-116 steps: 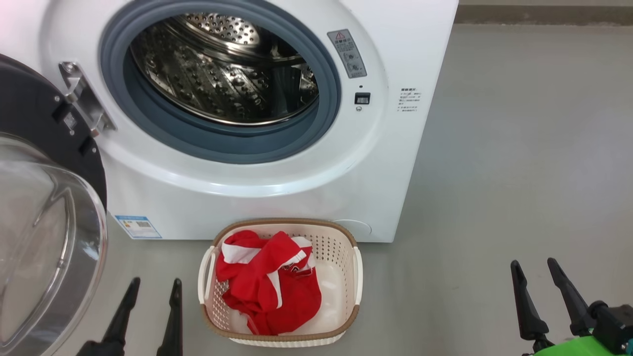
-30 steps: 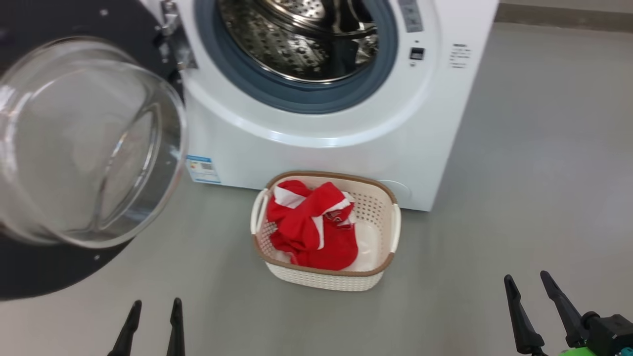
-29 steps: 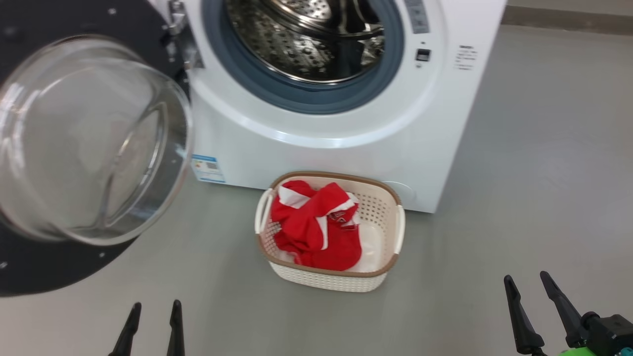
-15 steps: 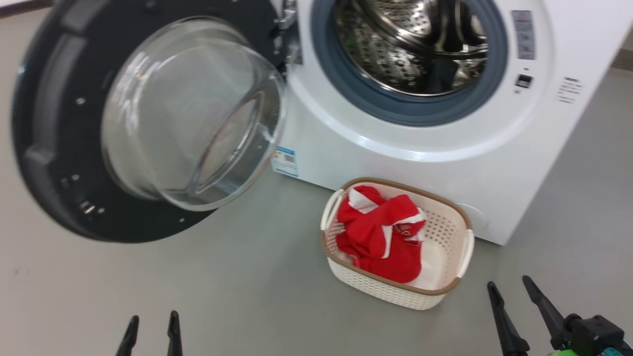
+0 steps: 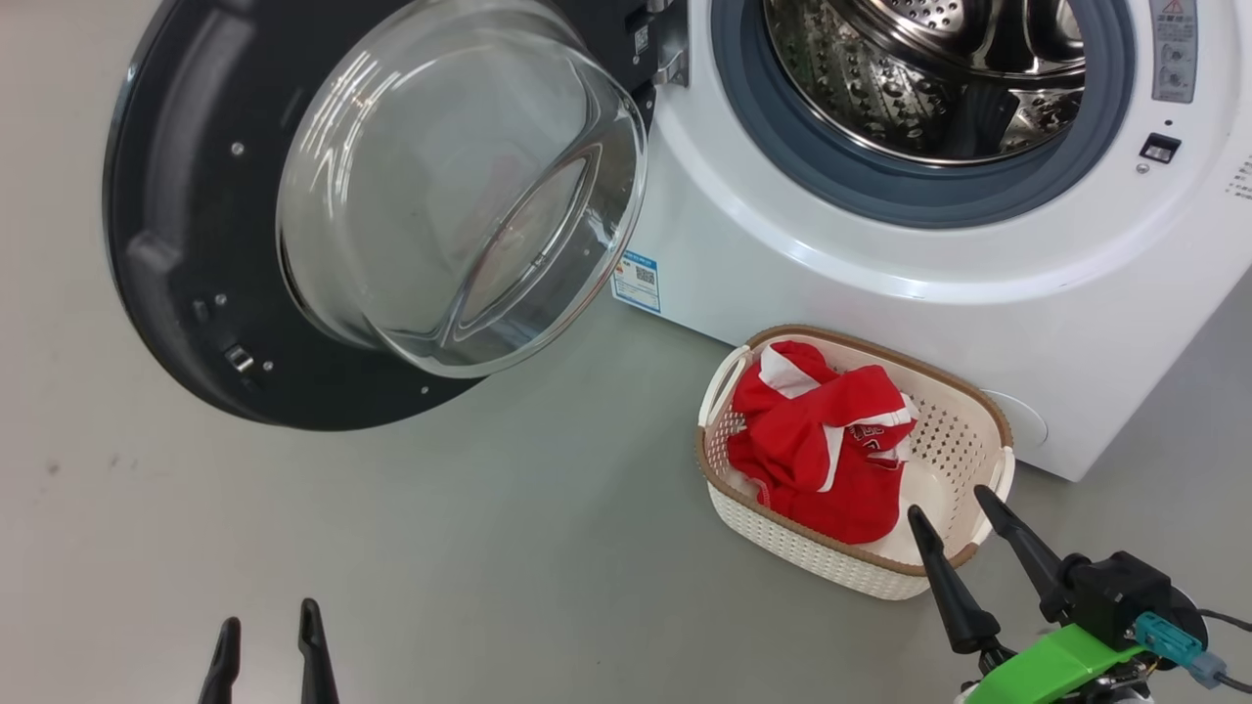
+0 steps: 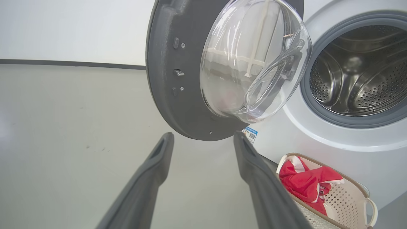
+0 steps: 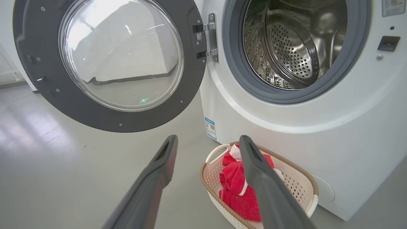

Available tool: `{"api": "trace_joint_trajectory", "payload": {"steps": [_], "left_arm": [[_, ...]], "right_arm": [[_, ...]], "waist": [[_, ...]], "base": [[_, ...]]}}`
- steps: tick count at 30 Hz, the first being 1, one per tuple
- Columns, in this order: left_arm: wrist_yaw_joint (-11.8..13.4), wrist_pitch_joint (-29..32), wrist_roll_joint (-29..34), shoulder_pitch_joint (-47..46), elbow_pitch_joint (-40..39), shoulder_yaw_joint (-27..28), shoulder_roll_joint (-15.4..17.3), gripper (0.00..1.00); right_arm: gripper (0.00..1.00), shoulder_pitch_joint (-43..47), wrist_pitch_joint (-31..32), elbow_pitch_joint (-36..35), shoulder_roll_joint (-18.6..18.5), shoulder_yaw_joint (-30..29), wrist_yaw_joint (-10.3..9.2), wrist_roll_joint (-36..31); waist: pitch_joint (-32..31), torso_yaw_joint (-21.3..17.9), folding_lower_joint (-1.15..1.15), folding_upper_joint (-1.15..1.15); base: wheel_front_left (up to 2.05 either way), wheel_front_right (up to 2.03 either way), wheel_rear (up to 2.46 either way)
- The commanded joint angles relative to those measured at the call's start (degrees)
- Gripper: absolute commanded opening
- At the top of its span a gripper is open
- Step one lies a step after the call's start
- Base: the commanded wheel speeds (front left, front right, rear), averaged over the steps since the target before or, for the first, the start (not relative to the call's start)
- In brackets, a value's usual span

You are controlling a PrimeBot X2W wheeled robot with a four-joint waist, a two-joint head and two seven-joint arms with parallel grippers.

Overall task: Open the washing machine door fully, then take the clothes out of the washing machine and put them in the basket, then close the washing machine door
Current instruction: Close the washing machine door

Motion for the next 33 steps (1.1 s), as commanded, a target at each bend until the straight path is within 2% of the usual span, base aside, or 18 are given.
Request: {"api": "trace_joint_trajectory", "payload": {"steps": [1, 9, 10, 11, 12, 14, 17, 22, 23, 24, 29, 33], "left_arm": [[0.44, -0.29, -0.16, -0.29, -1.81, 1.72, 0.56, 1.0], [0.07, -0.29, -0.4, -0.86, -2.06, 1.74, 0.56, 1.0], [-0.09, -0.29, -0.53, -1.02, -2.27, 1.8, 0.56, 0.94], [-0.23, -0.29, -0.8, -1.22, -2.52, 1.96, 0.56, 0.73], [-0.4, -0.29, -1.26, -1.47, -2.91, 2.24, 0.56, 0.45], [-1.09, -0.29, -1.38, -2.05, -4.03, 2.92, 0.56, 0.01], [-2.57, -0.29, -0.19, -3.53, -7.04, 4.94, 0.56, 0.0], [-7.7, -0.29, 3.63, -9.22, -13.73, 11.95, 1.27, 0.0], [-7.7, -0.29, 3.63, -9.22, -13.73, 11.95, 1.27, 0.0], [-8.81, -0.29, 3.8, -10.85, -14.65, 13.47, 1.82, 0.0], [-12.45, -0.29, 1.21, -21.24, -13.15, 19.32, 7.32, 0.0], [-13.28, -0.29, -2.93, -30.48, -6.46, 20.51, 14.54, 0.0]], "right_arm": [[1.0, -2.17, -0.37, -1.03, -1.06, 1.45, 0.36, 0.49], [1.0, -1.92, -0.37, -0.91, -0.99, 1.47, 0.36, 0.87], [1.0, -1.72, -0.37, -0.93, -0.88, 1.27, 0.36, 0.84], [1.0, -1.56, -0.37, -0.97, -0.79, 1.08, 0.36, 0.83], [1.0, -1.43, -0.37, -1.03, -0.71, 0.94, 0.36, 0.8], [1.0, -1.1, -0.37, -1.16, -0.46, 0.65, 0.36, 0.75], [1.0, -0.22, -0.37, -1.53, 0.12, 0.31, 0.36, 0.56], [1.0, 1.59, -0.37, -2.04, 1.32, -0.82, 0.36, 0.32], [1.0, 1.59, -0.37, -2.04, 1.32, -0.82, 0.36, 0.32], [1.0, 1.95, -0.37, -2.2, 1.52, -1.13, 0.36, 0.28], [1.0, 3.72, -0.37, -3.19, 2.55, -2.99, 0.36, -0.21], [1.0, 4.88, -0.37, -4.19, 3.24, -4.61, 0.36, -0.82]], "waist": [[0.28, 0.21, 0.0, 0.0], [0.21, 0.07, 0.0, 0.0], [0.19, 0.04, 0.0, 0.0], [0.17, 0.01, 0.0, 0.0], [0.17, -0.03, 0.0, 0.0], [-0.02, -0.14, 0.0, 0.0], [-0.32, -0.33, 0.0, 0.0], [-0.7, -0.66, 0.0, 0.0], [-0.7, -0.66, 0.0, 0.0], [-0.69, -0.72, 0.0, 0.0], [-0.23, -1.09, 0.0, 0.0], [0.51, -1.31, 0.0, 0.0]], "base": [[0.0, 0.0, 0.0], [0.0, 0.0, 0.0], [0.0, 0.0, 0.0], [0.0, 0.0, 0.0], [0.0, 0.0, 0.0], [0.0, 0.0, 0.0], [0.0, 0.0, 0.0], [0.0, 0.0, 0.0], [0.0, 0.0, 0.0], [0.0, 0.0, 0.0], [0.0, 0.0, 0.0], [0.0, 0.0, 0.0]]}}
